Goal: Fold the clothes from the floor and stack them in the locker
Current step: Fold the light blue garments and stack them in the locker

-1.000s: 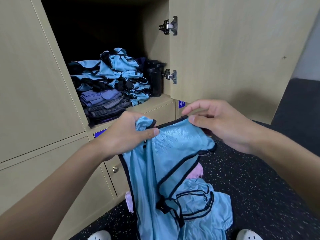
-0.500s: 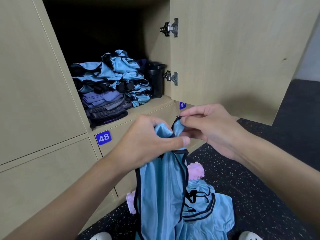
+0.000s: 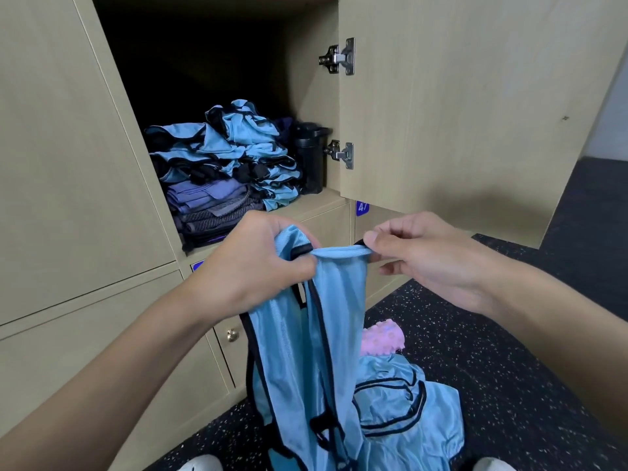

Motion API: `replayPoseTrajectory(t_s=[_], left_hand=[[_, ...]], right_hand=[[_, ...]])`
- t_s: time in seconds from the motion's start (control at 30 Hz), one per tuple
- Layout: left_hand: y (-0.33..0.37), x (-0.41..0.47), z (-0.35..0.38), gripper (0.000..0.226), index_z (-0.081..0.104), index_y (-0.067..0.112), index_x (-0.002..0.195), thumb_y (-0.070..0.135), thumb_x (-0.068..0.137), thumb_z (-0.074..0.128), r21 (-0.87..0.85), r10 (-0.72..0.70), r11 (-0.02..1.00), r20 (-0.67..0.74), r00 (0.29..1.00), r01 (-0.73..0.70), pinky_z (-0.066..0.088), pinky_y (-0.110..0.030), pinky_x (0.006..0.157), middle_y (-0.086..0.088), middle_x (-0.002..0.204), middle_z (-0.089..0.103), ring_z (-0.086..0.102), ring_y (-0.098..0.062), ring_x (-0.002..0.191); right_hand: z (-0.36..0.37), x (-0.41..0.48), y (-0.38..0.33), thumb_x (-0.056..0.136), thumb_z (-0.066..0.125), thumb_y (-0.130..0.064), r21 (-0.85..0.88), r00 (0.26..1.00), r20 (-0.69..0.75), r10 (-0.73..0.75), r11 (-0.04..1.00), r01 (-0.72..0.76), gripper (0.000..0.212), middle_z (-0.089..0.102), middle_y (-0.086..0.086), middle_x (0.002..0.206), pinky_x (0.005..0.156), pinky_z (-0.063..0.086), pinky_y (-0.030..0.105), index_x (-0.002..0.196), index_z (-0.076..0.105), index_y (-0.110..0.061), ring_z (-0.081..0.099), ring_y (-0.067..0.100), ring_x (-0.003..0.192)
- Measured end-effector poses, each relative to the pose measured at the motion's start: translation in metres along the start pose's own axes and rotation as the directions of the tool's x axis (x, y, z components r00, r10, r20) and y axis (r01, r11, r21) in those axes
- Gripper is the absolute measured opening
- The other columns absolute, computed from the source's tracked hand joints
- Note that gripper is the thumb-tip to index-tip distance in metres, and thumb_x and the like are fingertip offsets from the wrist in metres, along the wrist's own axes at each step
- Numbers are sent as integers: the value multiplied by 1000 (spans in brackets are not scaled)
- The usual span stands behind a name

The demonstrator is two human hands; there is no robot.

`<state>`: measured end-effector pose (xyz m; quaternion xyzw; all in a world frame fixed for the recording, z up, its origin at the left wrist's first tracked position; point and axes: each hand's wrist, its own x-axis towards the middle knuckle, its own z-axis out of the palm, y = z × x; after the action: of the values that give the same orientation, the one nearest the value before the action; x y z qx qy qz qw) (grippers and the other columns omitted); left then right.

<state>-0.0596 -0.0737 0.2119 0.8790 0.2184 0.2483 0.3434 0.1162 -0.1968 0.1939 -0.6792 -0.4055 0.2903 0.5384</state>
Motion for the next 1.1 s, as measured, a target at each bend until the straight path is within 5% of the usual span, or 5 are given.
replayPoseTrajectory(t_s=[0.2,0.53,0.73,0.93,1.1], left_hand=[[0,0,-9,13,74,16,80,3,84,72,-6,10,1000,10,1000,-10,35,-14,44,12,50,52,41,-5,43],[1,-2,-16,20,73,30,87,11,81,77,-68,-10,998,8,1000,11,42,-38,61,-28,78,62,51,-24,60],[0,1,-17,17,74,22,85,5,82,76,-136,-39,990,-18,999,37,48,-28,60,-8,73,69,59,-17,62],[-1,1,-19,21,74,30,90,12,82,78,-179,-54,983,-10,999,51,39,-43,69,-36,88,61,48,-27,71],[-1,1,-18,21,75,30,89,21,72,81,-211,-66,975,3,998,65,44,-47,69,-32,94,63,51,-28,72]], right_hand=[[-2,-2,1,96,62,-13,-16,997,21,-74,997,75,4,62,14,90,101,46,50,95,65,-10,56,24,86],[-4,-6,-1,87,71,-7,-157,986,50,-157,974,163,11,74,15,93,81,54,20,95,75,-13,67,14,78],[-1,-7,2,96,59,-19,-347,937,-4,-348,880,325,14,70,12,89,77,48,32,88,67,-11,57,22,74],[-1,-9,1,91,67,-8,-83,951,74,-300,948,306,26,68,8,82,73,44,14,114,66,-20,56,10,74],[1,-9,-1,94,64,-16,-205,950,16,-312,929,309,9,69,15,90,72,45,21,87,69,-13,53,12,75]])
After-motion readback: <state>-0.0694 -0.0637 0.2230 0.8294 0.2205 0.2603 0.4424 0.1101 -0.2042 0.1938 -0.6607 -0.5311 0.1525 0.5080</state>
